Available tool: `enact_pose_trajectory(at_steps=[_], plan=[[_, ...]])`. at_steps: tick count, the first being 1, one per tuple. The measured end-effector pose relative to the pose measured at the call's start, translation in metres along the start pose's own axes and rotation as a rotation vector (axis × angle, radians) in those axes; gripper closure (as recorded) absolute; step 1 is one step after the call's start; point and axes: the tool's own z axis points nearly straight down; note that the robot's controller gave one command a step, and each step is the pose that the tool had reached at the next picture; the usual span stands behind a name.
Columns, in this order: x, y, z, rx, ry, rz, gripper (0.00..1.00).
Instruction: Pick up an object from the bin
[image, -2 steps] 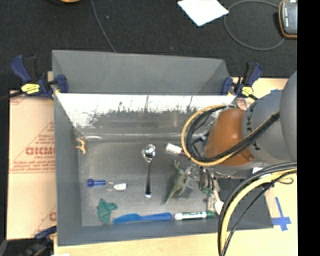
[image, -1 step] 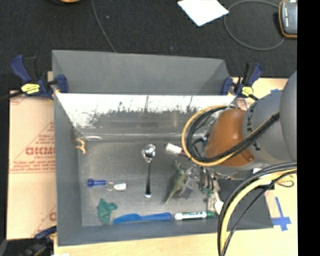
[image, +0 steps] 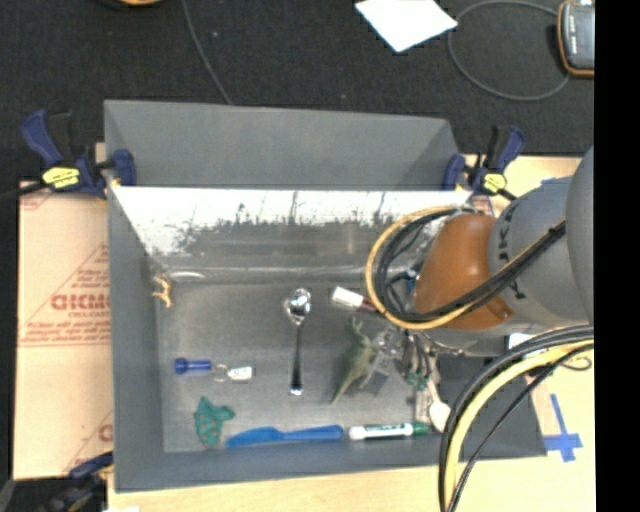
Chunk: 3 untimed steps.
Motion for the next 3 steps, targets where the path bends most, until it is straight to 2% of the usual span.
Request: enact_pose_trajectory(at_steps=[1,2,3], plan=[[0.002,-0.001,-0.024,0.004,0.011,-0.003,1.0],[-0.001,0.0,-0.059,0.0,0.002,-0.005,1.0],[-0.001,0.0,-0.077,0.0,-0.001,-0.006,1.0]])
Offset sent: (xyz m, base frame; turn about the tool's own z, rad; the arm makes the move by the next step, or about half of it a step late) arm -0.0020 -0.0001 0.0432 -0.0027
